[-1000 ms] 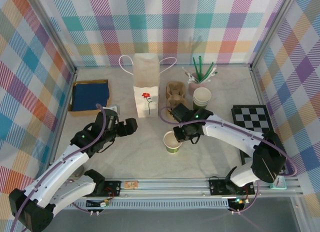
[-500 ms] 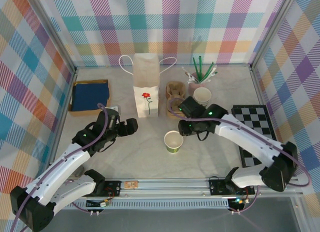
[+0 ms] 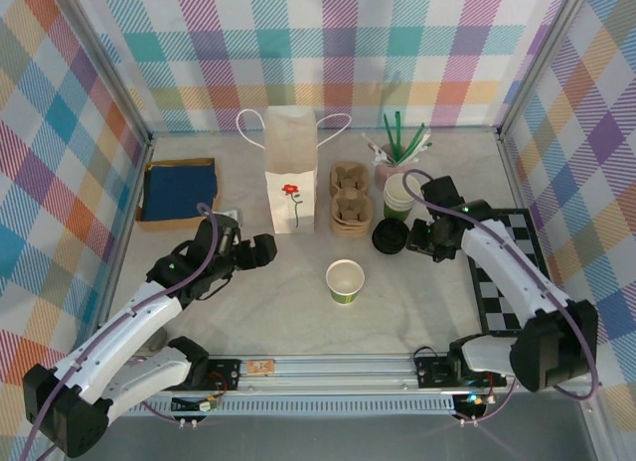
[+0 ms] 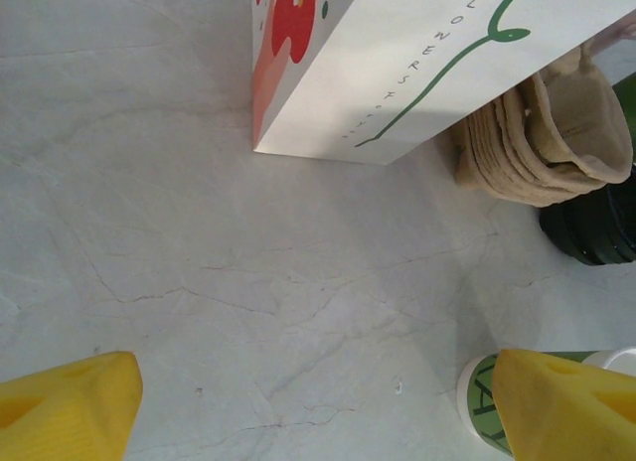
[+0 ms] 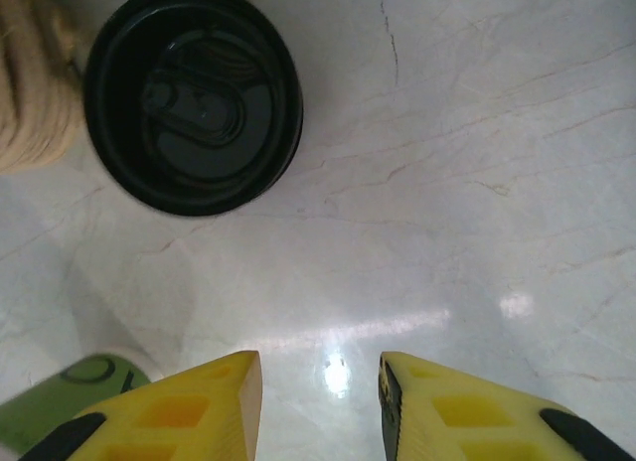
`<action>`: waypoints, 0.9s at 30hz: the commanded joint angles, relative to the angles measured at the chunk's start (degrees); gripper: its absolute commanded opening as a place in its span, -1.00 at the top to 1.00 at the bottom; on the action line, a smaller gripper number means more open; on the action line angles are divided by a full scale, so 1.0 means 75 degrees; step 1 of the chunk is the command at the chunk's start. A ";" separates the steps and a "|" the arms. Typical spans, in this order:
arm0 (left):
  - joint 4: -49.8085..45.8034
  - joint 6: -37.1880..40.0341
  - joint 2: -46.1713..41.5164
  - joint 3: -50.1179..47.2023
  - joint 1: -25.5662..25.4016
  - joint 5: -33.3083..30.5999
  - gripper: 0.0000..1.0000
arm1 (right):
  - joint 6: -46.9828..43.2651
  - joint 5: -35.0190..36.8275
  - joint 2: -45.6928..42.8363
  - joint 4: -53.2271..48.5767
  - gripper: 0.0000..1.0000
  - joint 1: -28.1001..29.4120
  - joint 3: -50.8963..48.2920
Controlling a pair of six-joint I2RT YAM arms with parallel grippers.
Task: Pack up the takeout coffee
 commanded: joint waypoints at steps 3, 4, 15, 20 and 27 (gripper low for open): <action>0.0100 0.0185 -0.0235 0.0150 -0.0205 0.0316 -0.81 | -0.0145 -0.0825 0.0736 0.1241 0.29 -0.0593 -0.0189; 0.0113 0.0195 -0.0272 0.0137 -0.0225 0.0371 -0.80 | -0.0182 -0.0913 0.0962 0.1353 0.30 -0.0679 -0.0143; 0.0243 0.0265 -0.0278 0.0129 -0.0465 0.0517 -0.77 | -0.0242 -0.1317 0.2240 0.2064 0.28 -0.0982 0.0099; 0.0234 0.0256 -0.0278 0.0123 -0.0490 0.0490 -0.77 | -0.0284 -0.1266 0.2118 0.1908 0.28 -0.0974 0.0245; 0.0342 0.0244 -0.0203 0.0095 -0.0506 0.0480 -0.77 | -0.0350 -0.1280 0.1773 0.1697 0.25 -0.0985 0.0436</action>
